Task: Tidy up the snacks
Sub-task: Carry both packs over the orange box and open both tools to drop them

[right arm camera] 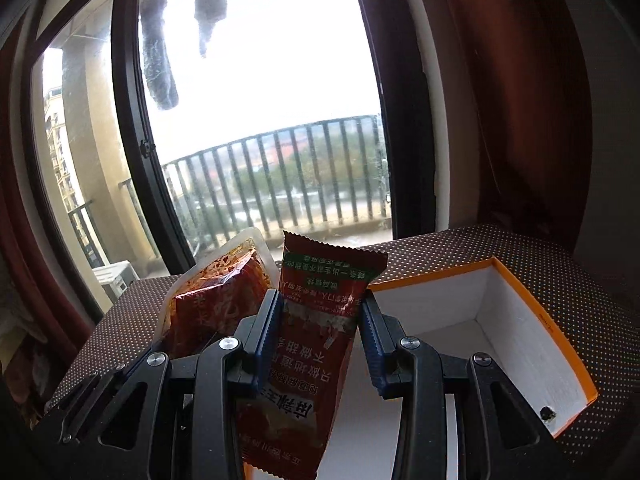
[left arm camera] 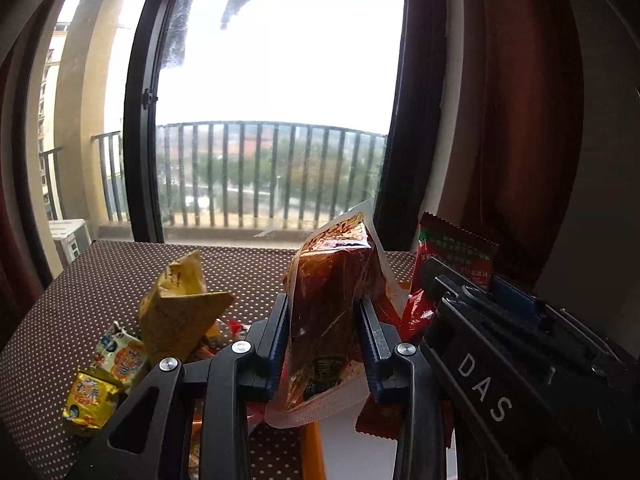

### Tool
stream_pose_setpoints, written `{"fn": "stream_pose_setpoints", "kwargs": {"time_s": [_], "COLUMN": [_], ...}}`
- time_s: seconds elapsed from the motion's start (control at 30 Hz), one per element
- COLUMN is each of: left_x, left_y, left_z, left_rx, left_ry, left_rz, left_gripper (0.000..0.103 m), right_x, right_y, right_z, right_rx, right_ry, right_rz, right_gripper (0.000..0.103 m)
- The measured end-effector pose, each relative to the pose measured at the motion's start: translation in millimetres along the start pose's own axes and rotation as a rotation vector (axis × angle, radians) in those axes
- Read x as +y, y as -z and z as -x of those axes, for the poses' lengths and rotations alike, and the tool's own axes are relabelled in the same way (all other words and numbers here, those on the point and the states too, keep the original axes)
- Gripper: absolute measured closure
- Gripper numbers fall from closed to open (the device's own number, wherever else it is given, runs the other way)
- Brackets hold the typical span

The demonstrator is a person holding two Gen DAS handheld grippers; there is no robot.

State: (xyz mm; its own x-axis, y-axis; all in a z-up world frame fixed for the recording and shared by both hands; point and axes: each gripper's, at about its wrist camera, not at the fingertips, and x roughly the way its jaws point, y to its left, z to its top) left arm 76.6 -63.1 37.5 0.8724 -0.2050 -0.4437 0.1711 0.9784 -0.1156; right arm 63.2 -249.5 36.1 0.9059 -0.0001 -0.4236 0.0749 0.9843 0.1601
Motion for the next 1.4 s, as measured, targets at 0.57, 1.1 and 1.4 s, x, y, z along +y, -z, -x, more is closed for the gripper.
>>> {"fn": "stream_pose_setpoints", "kwargs": {"time_s": [0.57, 1.1, 1.4], "left_x": [-54, -75, -72], "left_y": [15, 4, 4], "left_z": [-80, -114, -105], "left_rx": [0.243, 0.426, 0.378], "left_ry": [0.023, 0.066, 0.081], "left_rz": [-0.103, -0.145, -0.137], "left_gripper": [0.068, 0.021, 0.020], "right_x": [-68, -88, -84], "right_y": [9, -6, -4], "right_z": [-59, -84, -76], "right_rx": [0.154, 0.244, 0.226], "right_ry": [0.145, 0.192, 0.195], "right_rz": [-0.084, -0.046, -0.052], "right_gripper": [0.061, 0.056, 0.017]}}
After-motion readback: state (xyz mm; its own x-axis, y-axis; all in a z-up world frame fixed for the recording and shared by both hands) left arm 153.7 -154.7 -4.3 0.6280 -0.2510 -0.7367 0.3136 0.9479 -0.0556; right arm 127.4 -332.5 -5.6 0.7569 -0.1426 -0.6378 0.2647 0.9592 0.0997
